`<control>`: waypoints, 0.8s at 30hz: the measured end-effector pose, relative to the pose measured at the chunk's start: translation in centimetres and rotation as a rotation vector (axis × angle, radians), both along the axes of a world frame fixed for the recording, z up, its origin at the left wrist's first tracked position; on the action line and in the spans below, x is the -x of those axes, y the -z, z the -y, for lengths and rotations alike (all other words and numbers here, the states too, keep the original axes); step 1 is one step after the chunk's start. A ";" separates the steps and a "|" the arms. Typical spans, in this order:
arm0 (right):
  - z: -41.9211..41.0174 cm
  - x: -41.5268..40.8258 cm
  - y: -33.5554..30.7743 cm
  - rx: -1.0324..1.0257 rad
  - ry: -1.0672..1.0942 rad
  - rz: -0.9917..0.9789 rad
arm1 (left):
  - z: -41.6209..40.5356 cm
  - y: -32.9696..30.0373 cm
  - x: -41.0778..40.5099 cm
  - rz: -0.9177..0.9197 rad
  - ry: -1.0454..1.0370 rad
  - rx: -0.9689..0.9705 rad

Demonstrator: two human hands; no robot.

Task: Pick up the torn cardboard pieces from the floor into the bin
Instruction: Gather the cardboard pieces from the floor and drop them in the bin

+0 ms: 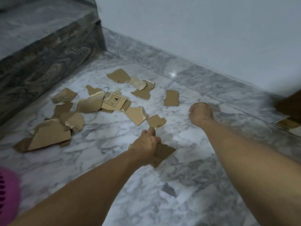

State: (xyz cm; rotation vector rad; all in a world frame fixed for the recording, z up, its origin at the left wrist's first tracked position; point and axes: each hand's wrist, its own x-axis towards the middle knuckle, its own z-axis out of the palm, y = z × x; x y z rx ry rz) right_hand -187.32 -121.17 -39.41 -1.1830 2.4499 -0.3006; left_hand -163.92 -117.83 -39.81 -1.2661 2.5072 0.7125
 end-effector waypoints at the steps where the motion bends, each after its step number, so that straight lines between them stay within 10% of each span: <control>1: 0.2 -0.7 0.1 0.030 0.025 0.034 | 0.1 0.1 -0.2 0.013 -0.055 0.037; 24: 8.6 -14.7 -3.1 -0.014 -0.491 0.081 | 7.0 -1.2 -13.3 -0.051 -0.743 0.005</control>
